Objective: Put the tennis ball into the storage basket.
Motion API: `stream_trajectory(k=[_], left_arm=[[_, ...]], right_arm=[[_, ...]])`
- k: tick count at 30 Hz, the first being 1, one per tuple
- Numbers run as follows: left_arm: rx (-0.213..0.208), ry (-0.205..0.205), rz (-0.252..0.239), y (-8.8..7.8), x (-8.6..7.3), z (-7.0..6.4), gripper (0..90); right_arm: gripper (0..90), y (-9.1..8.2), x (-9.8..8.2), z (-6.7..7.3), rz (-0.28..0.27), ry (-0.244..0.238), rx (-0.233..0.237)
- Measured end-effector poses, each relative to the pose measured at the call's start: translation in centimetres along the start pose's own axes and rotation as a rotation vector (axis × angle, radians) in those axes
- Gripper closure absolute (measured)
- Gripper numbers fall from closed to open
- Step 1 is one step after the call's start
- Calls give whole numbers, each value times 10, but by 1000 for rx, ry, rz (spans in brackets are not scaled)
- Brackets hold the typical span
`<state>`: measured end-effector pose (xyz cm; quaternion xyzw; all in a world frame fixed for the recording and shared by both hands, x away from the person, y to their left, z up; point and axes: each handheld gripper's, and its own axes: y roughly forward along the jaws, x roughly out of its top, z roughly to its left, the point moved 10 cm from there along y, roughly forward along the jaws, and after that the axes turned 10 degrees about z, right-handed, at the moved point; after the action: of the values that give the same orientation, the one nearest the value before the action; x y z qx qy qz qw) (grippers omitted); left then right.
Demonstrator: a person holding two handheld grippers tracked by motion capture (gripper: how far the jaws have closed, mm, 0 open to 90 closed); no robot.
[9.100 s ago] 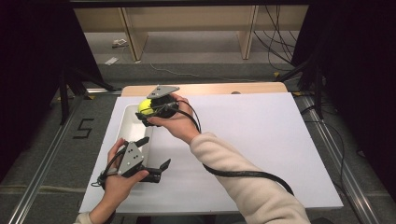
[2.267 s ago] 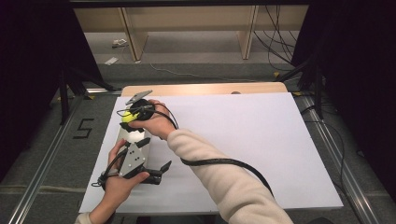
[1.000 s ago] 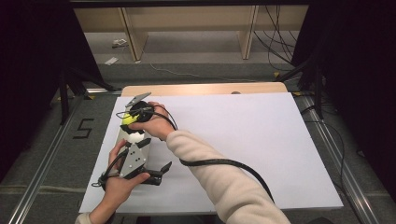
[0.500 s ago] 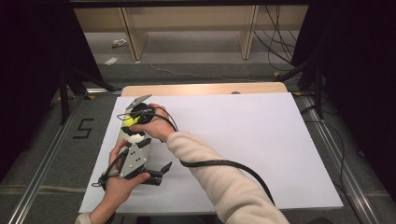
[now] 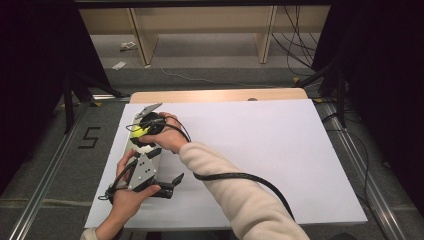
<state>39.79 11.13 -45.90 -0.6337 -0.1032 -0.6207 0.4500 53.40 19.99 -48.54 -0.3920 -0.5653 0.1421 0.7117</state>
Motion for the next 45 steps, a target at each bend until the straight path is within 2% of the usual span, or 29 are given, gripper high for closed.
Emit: stream_trajectory(k=[9,11,18,29,45], left_arm=[[-3,-3,2,1,0,-1,0],[-3,-4,0,1,0,-1,0],[-3,-3,2,1,0,-1,0],[-3,-4,3,1,0,-1,0],[7,-3,-1,0,0,2,0]], right_arm=[[248,0,-2,1,11,-3,-1],[237,-1,0,1,0,-3,0],[160,-12,7,1,-12,-16,-8],[158,-31,0,-8,-31,4,-28],[159,-71,-17,-25,-68,36,-57]])
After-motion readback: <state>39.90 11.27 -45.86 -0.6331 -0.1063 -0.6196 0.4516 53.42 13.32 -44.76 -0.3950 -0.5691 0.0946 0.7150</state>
